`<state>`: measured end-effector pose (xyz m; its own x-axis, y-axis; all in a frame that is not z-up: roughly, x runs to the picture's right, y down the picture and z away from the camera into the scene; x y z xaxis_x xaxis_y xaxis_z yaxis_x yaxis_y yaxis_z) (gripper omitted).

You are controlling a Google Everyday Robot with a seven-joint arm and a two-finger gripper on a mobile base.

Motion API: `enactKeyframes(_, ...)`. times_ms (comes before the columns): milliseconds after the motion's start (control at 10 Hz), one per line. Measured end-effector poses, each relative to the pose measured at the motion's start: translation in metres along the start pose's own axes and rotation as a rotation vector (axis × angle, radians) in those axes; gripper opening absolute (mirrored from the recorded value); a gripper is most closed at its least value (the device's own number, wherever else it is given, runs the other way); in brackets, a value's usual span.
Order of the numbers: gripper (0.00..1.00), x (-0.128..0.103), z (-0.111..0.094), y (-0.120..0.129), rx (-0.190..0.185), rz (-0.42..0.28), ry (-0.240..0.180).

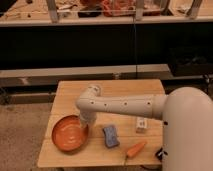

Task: Drag the ceramic bowl in a circle

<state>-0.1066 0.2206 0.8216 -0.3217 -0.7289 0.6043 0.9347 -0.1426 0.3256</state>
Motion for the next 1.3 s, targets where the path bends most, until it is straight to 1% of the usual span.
enactKeyframes(100,0.11,0.001,0.0,0.0,-0.002,0.003,0.0)
enactKeyframes(200,0.04,0.002,0.0,-0.001,-0.006,0.001,-0.001)
enactKeyframes(300,0.0,0.004,0.0,-0.002,-0.012,-0.003,-0.003)
enactKeyframes(400,0.0,0.009,-0.002,-0.006,-0.018,-0.013,-0.002)
enactKeyframes(600,0.0,0.029,-0.007,-0.013,-0.018,-0.032,0.005)
enactKeyframes(700,0.0,0.037,-0.011,-0.013,-0.006,-0.026,0.013)
enactKeyframes(800,0.0,0.046,-0.018,-0.007,0.014,0.004,0.034)
enactKeyframes(1000,0.0,0.048,-0.023,0.009,0.036,0.06,0.047)
enactKeyframes(1100,0.0,0.038,-0.027,0.03,0.043,0.111,0.054)
enactKeyframes(1300,0.0,0.018,-0.034,0.057,0.048,0.172,0.063)
